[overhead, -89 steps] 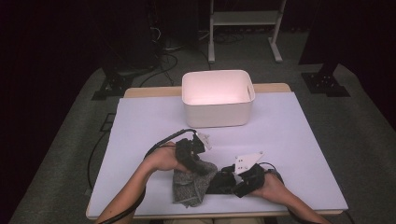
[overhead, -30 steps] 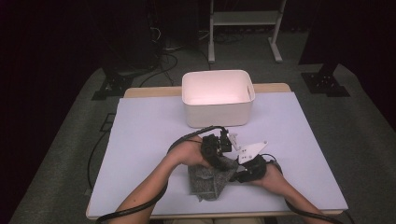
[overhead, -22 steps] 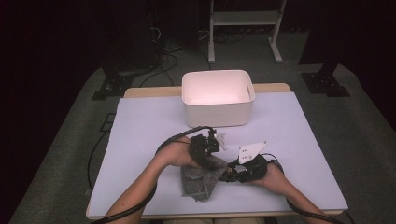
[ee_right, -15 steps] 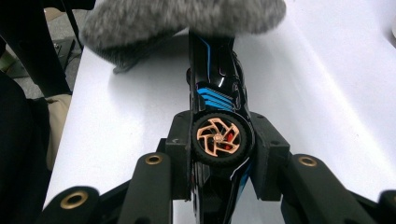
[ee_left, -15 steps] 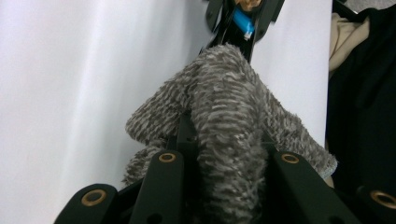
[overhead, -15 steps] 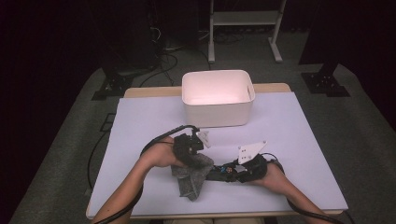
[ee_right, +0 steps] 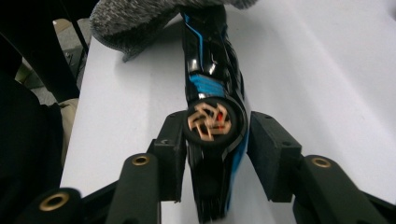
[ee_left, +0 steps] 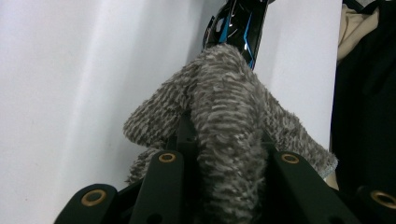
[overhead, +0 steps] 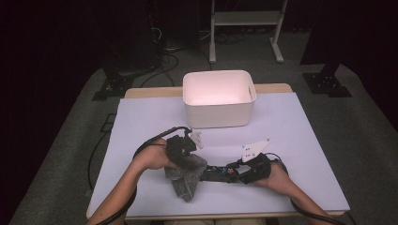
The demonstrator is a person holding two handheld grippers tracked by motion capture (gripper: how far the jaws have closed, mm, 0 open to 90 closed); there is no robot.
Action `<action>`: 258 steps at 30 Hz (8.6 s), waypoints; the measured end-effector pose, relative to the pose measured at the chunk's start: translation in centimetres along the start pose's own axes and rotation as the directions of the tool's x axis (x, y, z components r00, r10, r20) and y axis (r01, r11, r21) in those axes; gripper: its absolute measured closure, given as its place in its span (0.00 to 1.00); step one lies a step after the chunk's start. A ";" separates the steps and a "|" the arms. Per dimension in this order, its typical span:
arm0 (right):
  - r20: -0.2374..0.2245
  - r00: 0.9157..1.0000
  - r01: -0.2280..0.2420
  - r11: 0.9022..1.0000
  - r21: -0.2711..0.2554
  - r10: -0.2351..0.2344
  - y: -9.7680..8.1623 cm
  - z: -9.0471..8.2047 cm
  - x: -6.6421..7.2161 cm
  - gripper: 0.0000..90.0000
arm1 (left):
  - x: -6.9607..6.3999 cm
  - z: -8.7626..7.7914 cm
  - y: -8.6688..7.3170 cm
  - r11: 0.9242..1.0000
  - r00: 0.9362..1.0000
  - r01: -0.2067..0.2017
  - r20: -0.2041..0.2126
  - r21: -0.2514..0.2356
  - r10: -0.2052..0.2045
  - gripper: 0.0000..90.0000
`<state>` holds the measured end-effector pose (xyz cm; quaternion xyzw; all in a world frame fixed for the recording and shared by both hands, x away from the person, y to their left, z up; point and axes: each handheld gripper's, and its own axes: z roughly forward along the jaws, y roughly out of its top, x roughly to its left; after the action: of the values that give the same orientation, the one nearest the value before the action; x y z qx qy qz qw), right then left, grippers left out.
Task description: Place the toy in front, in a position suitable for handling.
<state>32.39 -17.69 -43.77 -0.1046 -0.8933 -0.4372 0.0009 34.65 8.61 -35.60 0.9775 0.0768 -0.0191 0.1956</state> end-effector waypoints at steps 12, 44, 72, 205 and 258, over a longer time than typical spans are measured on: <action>0.004 1.000 0.003 1.000 -0.008 -0.003 -0.3 0.0 0.3 0.72 | -1.8 1.1 5.0 0.994 0.993 -0.111 0.023 -0.016 0.112 0.82; 0.002 1.000 -0.003 1.000 -0.018 0.003 -0.4 0.0 0.2 0.73 | 0.1 0.5 0.5 0.996 1.000 0.008 0.008 -0.091 -0.007 0.81; 0.031 0.999 -0.016 0.999 0.036 0.015 -1.5 -2.4 -0.1 0.74 | -0.4 0.9 0.1 0.984 0.999 0.001 0.035 -0.179 0.006 0.81; 0.031 0.997 0.080 0.986 -0.147 -0.076 5.5 0.3 0.8 0.62 | -1.8 -4.8 4.3 0.971 0.995 -0.095 -0.003 -0.218 0.097 0.81; 0.079 0.994 0.090 0.986 -0.139 -0.080 4.7 -0.7 1.7 0.62 | -1.1 -4.8 3.1 0.980 0.999 -0.049 0.002 -0.191 0.051 0.81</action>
<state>31.58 -15.11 -39.57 -0.0822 -0.8628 -0.4954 -0.0577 34.13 7.47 -29.92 0.9558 0.0530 -0.0099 0.2891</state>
